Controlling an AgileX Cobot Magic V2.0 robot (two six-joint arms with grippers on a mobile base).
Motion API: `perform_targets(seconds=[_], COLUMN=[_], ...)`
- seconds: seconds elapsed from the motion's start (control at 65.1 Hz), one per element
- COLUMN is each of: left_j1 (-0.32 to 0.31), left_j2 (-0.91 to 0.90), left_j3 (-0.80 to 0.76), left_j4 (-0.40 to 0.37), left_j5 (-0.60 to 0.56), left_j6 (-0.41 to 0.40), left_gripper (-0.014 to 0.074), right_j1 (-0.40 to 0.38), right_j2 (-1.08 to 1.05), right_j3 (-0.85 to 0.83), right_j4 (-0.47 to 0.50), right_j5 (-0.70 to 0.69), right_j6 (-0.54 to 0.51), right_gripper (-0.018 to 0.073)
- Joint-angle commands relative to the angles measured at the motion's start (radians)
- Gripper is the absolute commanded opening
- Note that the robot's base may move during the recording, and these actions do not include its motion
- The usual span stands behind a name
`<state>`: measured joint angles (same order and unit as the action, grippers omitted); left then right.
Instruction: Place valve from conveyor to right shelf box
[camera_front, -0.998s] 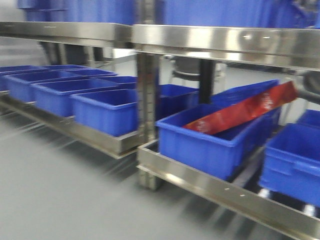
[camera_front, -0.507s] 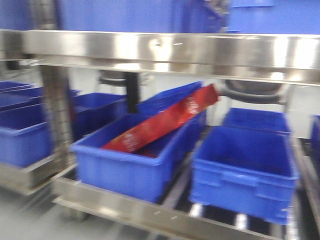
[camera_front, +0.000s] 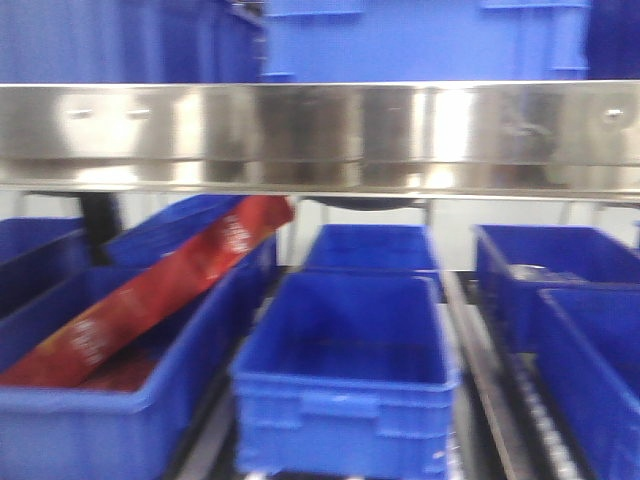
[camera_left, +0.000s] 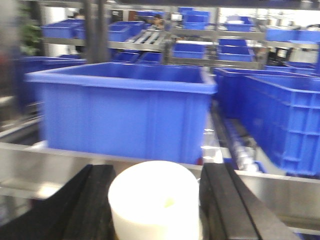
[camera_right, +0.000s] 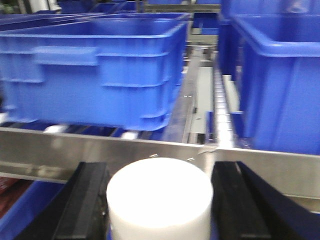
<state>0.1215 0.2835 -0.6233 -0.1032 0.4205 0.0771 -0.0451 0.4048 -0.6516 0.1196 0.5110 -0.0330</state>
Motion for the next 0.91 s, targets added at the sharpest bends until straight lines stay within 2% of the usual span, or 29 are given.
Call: perform_targets(seconds=[0.0,0.891], left_j1=[0.001,0.001], left_j2=[-0.008,-0.008], left_j3=[-0.008,-0.008], left_j4=[-0.007,-0.007], left_j5=[-0.050,-0.050], left_j6=[-0.006,-0.006], left_gripper=[-0.0111,-0.0111], right_j1=[-0.001,-0.001], right_j2=[-0.008,-0.008], right_j3=[-0.009,-0.009], right_j4=[-0.006,-0.006], right_j5=[-0.071,-0.071], right_j6=[-0.003,-0.003], right_gripper=[-0.0163,-0.0163])
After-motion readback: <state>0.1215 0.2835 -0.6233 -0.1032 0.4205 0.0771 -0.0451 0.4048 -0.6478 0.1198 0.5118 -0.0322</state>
